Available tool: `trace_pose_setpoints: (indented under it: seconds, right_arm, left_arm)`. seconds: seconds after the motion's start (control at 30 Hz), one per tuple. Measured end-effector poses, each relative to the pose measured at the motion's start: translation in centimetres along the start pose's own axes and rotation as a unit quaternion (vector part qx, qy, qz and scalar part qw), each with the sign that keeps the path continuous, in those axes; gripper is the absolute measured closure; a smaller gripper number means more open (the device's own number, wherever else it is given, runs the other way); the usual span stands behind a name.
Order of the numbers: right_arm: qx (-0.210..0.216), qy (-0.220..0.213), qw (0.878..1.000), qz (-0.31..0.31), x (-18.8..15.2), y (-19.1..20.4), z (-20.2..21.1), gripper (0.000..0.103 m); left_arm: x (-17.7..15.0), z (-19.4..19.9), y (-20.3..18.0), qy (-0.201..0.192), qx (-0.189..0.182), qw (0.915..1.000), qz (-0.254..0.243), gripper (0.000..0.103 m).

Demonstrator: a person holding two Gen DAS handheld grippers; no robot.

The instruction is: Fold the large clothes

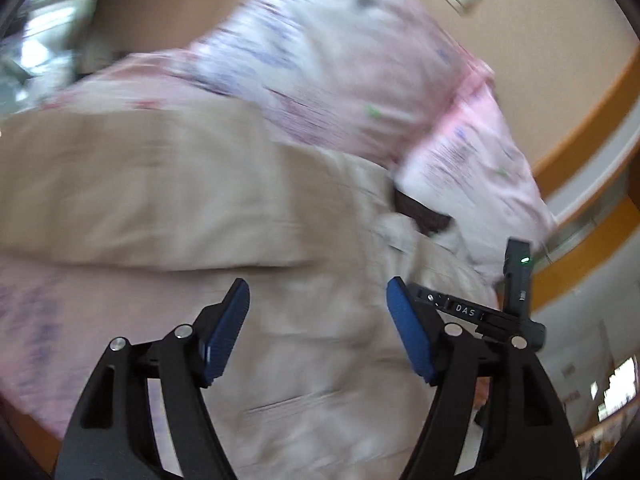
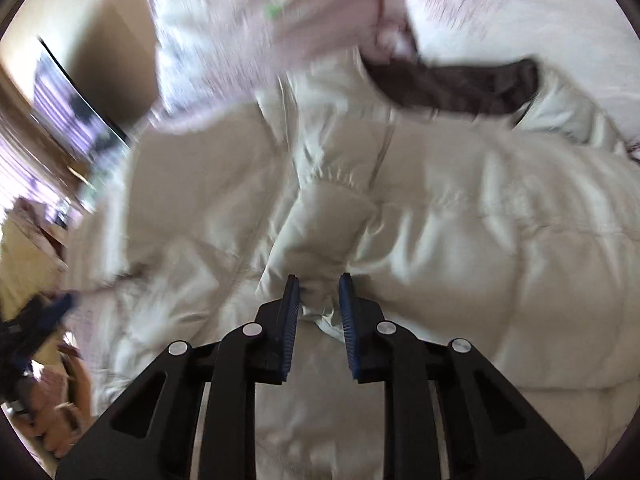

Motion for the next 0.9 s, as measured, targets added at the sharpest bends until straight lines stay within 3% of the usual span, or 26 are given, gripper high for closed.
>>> trace_pose_setpoints:
  seconds: [0.1,0.17,0.23,0.3,0.33,0.43,0.57,0.8,0.9]
  right_arm:
    - [-0.017,-0.007,1.0,0.014,0.4,0.2,-0.7,0.081]
    - [0.013,-0.001,1.0,-0.015,0.3,-0.1,0.2,0.079]
    - [0.06,-0.012,0.997,-0.046,0.0,-0.2,2.1,0.065]
    - [0.078,-0.036,0.995,-0.056,-0.1,-0.5,4.0,0.043]
    - [0.078,-0.049,0.994,-0.055,-0.1,-0.6,5.2,0.041]
    - [0.091,-0.059,0.992,-0.062,-0.7,-1.4,7.0,0.04]
    - [0.094,-0.059,0.991,-0.074,-1.7,-2.4,8.0,0.04]
    - [0.098,-0.067,0.99,-0.079,-2.7,-3.4,8.9,0.04]
    - [0.097,-0.068,0.99,-0.08,-2.9,-3.7,9.0,0.04]
  left_arm:
    - [0.3,3.8,7.0,-0.039,0.047,0.9961,0.064,0.032]
    - [0.6,5.3,10.8,-0.064,0.075,0.9888,0.113,0.032]
    - [0.7,6.4,13.6,-0.079,0.088,0.9811,0.153,0.033]
    - [1.1,7.2,15.8,-0.097,0.084,0.9743,0.185,0.033]
    - [1.4,7.5,16.9,-0.106,0.084,0.9696,0.204,0.034]
    - [2.0,7.7,19.3,-0.126,0.082,0.9553,0.255,0.038]
    - [2.2,6.8,21.7,-0.119,0.079,0.9392,0.312,0.044]
    - [3.2,6.4,23.3,-0.133,0.075,0.9245,0.349,0.053]
    - [3.7,6.1,24.5,-0.131,0.083,0.9188,0.363,0.078]
Point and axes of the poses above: each gripper's, at about its wrist camera, not at the fingertips, and z roughly against the way its jaws point, y to its left, x to its top, the point moved 8 cm from there along -z, roughly the way its jaws point
